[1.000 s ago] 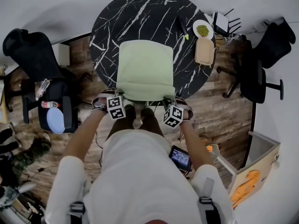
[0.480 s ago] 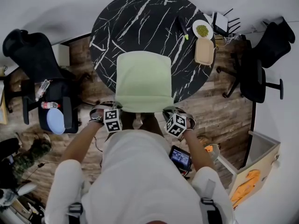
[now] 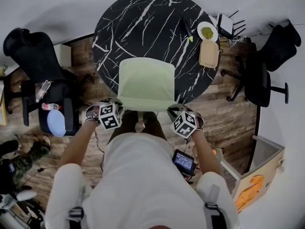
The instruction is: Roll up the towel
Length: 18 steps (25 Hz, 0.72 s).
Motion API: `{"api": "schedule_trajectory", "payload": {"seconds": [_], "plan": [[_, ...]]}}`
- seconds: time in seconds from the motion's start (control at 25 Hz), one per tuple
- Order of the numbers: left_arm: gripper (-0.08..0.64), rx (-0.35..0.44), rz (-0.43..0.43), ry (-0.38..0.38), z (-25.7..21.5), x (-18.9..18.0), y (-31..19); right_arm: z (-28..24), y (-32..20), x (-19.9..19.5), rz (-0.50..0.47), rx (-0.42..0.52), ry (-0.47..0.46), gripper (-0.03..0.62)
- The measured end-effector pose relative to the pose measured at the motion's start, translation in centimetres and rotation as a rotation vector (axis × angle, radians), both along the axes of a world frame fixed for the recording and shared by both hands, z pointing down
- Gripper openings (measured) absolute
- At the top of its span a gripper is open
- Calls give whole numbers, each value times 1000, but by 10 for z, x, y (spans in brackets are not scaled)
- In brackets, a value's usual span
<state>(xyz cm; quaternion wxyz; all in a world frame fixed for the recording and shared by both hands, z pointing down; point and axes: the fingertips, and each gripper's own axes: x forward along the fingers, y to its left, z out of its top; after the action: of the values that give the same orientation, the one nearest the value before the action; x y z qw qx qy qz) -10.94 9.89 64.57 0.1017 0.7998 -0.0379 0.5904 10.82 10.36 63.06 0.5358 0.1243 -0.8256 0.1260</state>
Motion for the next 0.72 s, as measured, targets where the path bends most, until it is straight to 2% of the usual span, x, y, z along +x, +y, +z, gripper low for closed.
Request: {"api": "schedule_trajectory", "payload": {"seconds": [0.24, 0.44, 0.72], "plan": [[31, -28, -31, -29, 13, -1, -43, 12, -46, -2, 14, -11, 19, 11], [32, -41, -64, -70, 32, -1, -69, 36, -80, -1, 25, 34, 74, 11], [32, -36, -145, -98, 54, 2, -87, 69, -96, -2, 75, 70, 125, 9]]}}
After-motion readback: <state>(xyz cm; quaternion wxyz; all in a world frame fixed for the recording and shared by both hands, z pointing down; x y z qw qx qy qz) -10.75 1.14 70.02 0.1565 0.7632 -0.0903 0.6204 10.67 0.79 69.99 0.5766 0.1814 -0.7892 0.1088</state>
